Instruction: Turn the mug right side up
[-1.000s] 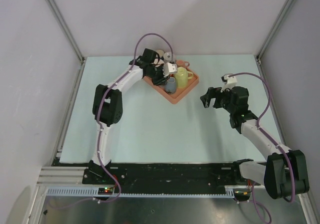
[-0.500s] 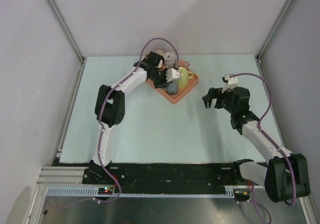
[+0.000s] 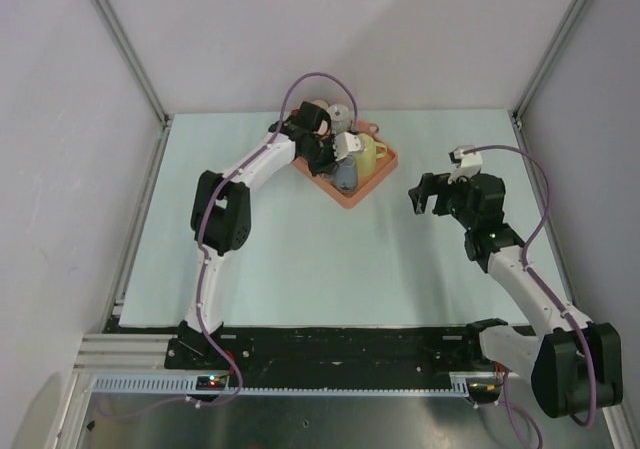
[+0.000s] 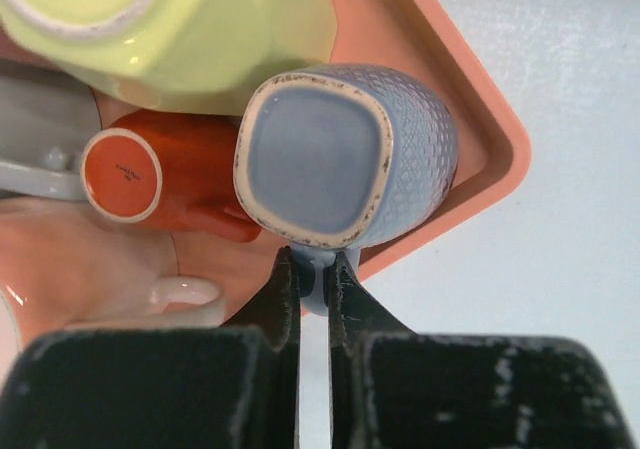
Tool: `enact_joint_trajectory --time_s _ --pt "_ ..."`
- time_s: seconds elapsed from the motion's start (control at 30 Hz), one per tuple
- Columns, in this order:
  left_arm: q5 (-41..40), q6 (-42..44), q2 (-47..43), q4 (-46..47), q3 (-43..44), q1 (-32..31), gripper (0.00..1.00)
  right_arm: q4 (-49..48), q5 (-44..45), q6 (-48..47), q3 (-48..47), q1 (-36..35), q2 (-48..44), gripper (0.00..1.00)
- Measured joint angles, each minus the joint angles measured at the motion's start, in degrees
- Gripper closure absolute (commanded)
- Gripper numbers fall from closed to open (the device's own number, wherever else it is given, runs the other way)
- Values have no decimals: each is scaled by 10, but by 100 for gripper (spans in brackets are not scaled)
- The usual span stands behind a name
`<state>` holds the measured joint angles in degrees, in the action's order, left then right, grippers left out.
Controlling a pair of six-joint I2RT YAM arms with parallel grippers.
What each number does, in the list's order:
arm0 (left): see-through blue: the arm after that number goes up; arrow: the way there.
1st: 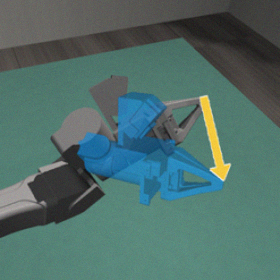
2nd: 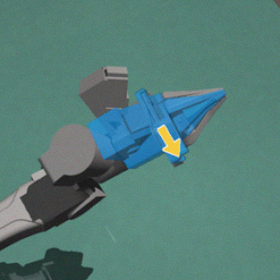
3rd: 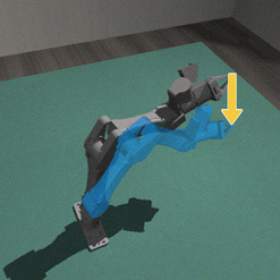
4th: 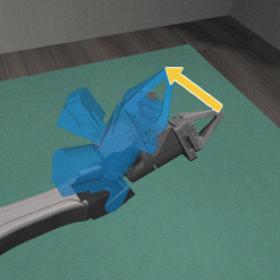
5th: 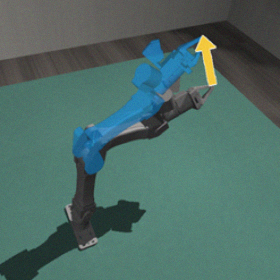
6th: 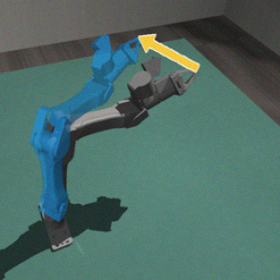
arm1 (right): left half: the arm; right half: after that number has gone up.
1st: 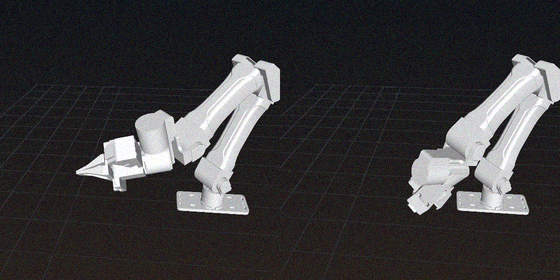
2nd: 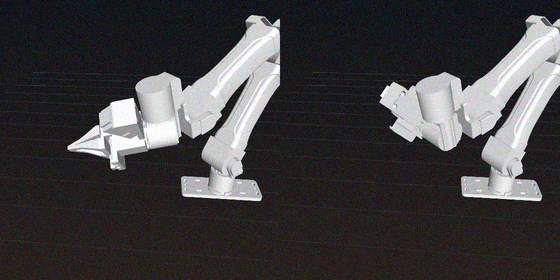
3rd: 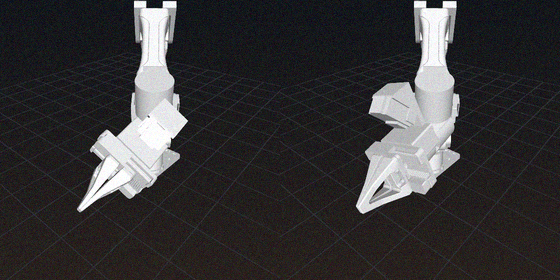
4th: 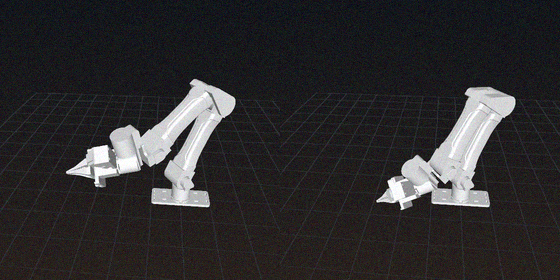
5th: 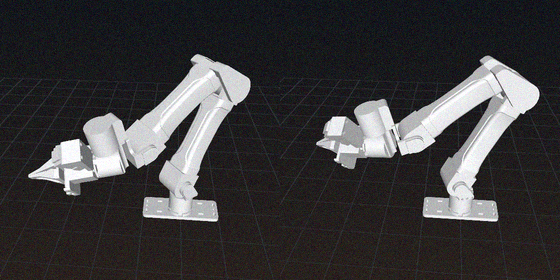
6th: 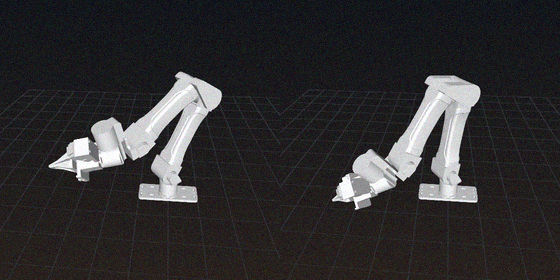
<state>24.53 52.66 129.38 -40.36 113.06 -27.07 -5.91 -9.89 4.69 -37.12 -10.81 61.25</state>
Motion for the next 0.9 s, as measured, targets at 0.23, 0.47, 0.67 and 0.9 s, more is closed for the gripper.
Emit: enact_joint_trajectory --time_s 0.23,0.47,0.67,0.9 --pt "-7 -175 0 -33 65 0 100 14 -13 59 -23 -9 -9 0" --pt "-1 -332 -7 -31 105 0 100 -44 -50 198 -51 -47 56 0" --pt "28 -434 -15 -31 108 0 100 -118 -78 340 -57 -60 118 10" --pt "73 -519 -42 -32 108 0 100 -226 -105 462 -66 -70 199 20"
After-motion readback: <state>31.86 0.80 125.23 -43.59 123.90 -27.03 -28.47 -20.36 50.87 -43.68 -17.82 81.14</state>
